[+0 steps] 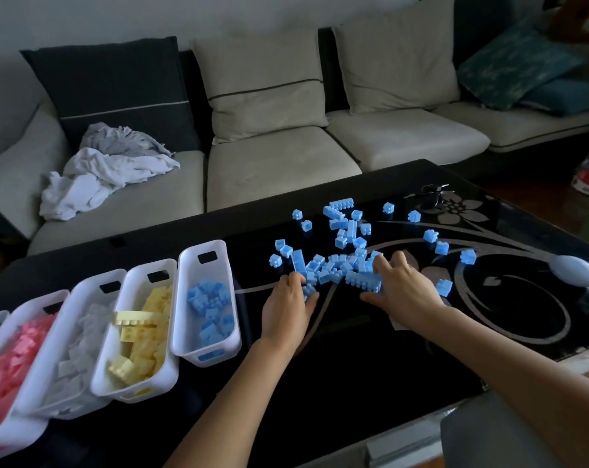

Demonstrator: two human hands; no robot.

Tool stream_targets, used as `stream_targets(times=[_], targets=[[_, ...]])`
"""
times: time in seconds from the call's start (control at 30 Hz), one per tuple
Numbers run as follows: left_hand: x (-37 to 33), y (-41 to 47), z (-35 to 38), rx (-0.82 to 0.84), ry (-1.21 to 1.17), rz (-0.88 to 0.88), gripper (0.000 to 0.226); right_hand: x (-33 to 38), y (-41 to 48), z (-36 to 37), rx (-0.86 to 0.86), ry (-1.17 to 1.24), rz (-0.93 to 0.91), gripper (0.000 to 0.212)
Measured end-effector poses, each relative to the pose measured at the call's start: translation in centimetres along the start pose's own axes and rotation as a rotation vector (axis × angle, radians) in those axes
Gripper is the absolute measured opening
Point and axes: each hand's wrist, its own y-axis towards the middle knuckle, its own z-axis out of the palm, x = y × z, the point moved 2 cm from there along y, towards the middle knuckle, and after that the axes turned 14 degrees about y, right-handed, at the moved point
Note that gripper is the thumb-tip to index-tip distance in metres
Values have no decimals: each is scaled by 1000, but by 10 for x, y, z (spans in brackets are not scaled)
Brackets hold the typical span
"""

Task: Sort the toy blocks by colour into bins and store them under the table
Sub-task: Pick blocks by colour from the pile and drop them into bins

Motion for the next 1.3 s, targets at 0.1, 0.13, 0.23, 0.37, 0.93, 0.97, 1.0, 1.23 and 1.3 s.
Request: stream_targets(times=[0.1, 0.13, 0.23, 0.37, 0.93, 0.97, 1.0, 1.23, 1.3], targets=[[1, -1, 3, -35, -26, 40, 29, -4, 4, 4, -25, 67, -13, 66], [1, -1, 3, -40, -18, 54, 27, -7, 6, 4, -19, 92, -19, 69], [1, 0, 4, -29, -1, 84, 25, -10, 10, 4, 8, 130, -59, 67], [0, -2, 0, 17, -29, 82, 26, -7, 7, 7, -10, 125, -133, 49], [91, -20, -112, -185, -26, -238, 24, 1, 3, -4, 55, 969, 149, 21], [100, -22, -109, -172, 2, -259, 24, 4, 2, -5, 123, 1184, 234, 21], [108, -25, -106, -143, 21, -276, 24, 11, 1, -4, 197, 1371, 307, 23], [126, -37, -91, 130, 73, -248, 22, 80, 19, 2, 526, 1622, 441, 47], [129, -37, -91, 101, 16, -246, 23, 111, 27, 6, 606, 1573, 419, 51]])
